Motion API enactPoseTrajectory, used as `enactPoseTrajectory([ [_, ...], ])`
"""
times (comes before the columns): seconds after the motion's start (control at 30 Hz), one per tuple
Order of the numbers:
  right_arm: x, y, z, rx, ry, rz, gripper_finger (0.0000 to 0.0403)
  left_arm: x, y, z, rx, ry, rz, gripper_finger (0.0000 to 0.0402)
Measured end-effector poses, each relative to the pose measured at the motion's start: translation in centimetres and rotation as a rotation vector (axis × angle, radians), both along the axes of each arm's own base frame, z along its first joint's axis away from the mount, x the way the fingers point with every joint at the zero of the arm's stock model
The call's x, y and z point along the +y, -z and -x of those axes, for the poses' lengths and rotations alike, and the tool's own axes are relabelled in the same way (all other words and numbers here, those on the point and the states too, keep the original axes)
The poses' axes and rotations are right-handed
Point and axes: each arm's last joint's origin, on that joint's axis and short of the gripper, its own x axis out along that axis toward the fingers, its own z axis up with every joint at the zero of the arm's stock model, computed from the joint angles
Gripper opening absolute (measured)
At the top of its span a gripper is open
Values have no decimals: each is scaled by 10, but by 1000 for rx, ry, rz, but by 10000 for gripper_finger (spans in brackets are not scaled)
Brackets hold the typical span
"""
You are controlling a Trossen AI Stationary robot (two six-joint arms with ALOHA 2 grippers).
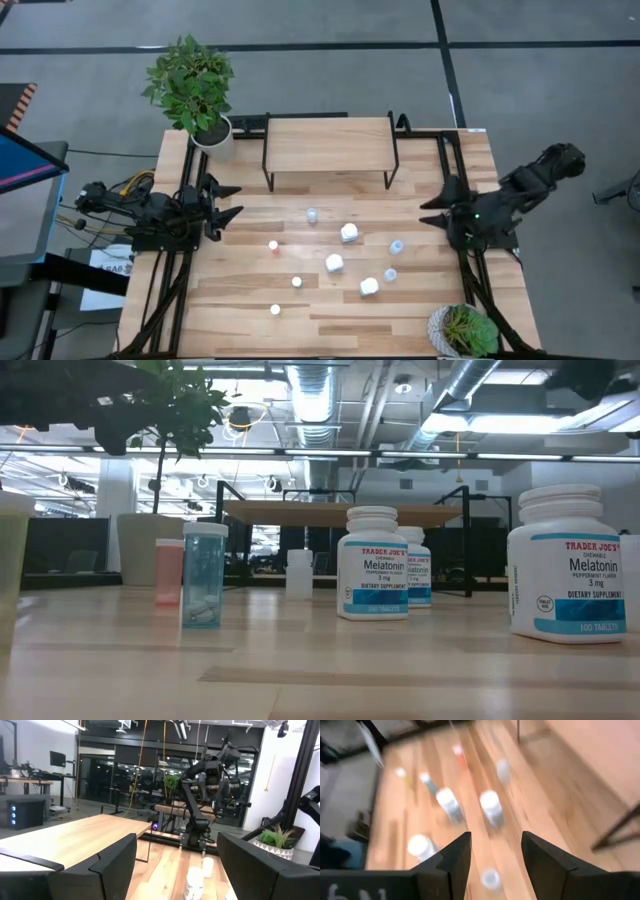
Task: Pick and place medicine bottles onto shelf by color
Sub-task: Put the middle right transparent medicine bottle on the shelf
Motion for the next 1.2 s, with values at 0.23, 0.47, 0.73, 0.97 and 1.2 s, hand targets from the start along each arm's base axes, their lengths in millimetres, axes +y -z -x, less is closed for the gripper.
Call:
enactPoseTrajectory([
  [0.23,17,22,-23,267,7,5,181,0,0,0,1,0,-1,265],
  [0.47,31,43,-46,445,-25,66,204,0,0,0,5,-4,-1,265],
  [0.73,29,45,-59,493,7,58,250,0,9,-2,103,-24,-35,265],
  [0.97,30,37,-60,480,-25,16,250,0,29,-2,298,-22,-91,265],
  [1.2,30,35,-61,470,4,-14,250,0,35,-1,399,-21,-137,265],
])
